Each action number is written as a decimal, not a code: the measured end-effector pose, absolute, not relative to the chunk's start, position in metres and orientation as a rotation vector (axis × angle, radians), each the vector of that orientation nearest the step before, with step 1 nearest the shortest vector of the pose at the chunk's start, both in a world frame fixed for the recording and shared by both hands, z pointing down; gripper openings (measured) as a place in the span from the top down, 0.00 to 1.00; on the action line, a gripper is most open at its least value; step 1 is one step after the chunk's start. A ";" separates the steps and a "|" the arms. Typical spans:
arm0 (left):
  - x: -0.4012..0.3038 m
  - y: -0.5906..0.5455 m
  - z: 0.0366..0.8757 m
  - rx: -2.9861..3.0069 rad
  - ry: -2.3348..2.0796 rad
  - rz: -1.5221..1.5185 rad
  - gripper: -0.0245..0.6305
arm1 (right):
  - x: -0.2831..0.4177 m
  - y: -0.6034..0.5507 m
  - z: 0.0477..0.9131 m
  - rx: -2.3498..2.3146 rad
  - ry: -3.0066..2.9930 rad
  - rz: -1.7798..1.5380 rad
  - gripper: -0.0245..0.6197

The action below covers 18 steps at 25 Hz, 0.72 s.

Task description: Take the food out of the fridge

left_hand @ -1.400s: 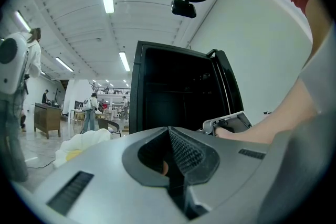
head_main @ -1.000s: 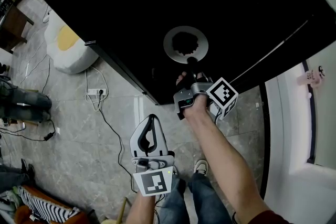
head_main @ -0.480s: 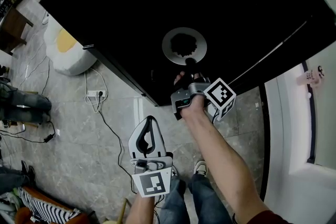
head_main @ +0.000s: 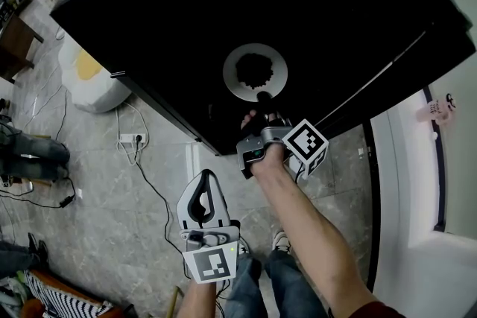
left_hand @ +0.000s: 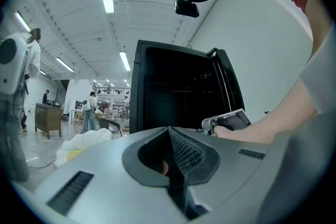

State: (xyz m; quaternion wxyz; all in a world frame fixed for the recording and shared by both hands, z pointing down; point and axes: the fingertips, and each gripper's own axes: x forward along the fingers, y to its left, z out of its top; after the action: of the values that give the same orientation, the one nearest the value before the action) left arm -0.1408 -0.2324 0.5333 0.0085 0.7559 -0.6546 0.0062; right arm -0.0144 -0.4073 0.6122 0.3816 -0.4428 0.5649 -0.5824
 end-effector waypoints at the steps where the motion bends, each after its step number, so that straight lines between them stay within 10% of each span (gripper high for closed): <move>1: -0.140 -0.231 0.533 2.363 -2.047 0.016 0.94 | -0.014 -0.406 0.612 -1.129 1.439 -1.487 0.91; 18: -0.135 -0.221 0.530 2.375 -2.061 0.008 0.94 | 0.001 -0.359 0.615 -1.111 1.414 -1.508 0.91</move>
State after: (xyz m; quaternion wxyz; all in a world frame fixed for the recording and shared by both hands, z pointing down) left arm -0.1347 -0.2205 0.5301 -0.0013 0.7552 -0.6554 0.0025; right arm 0.0008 -0.3594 0.6153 0.3870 -0.4366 0.5557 -0.5923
